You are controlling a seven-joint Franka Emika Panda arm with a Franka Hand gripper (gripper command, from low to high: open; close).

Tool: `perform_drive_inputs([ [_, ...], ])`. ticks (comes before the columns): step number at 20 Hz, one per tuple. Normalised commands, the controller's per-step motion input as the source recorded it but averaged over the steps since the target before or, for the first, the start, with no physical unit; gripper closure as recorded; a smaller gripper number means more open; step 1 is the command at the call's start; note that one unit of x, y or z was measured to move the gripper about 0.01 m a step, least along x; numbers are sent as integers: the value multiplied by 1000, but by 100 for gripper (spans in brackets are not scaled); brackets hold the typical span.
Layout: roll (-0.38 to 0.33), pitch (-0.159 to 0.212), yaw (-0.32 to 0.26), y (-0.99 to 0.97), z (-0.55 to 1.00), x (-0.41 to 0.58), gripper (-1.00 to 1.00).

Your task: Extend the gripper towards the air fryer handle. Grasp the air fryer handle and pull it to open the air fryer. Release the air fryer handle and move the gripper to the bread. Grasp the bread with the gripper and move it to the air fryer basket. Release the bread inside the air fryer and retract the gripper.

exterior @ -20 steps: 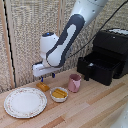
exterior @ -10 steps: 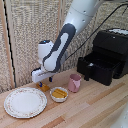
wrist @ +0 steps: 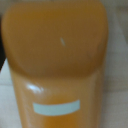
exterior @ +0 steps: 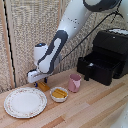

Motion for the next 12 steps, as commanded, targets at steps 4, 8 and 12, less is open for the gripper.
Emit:
perform_drive_inputs([
  [4, -2, 75, -95, 339, -174, 6, 100],
  [8, -31, 112, -82, 340, -117, -172, 100],
  [12, -23, 89, -29, 180, -81, -181, 100],
])
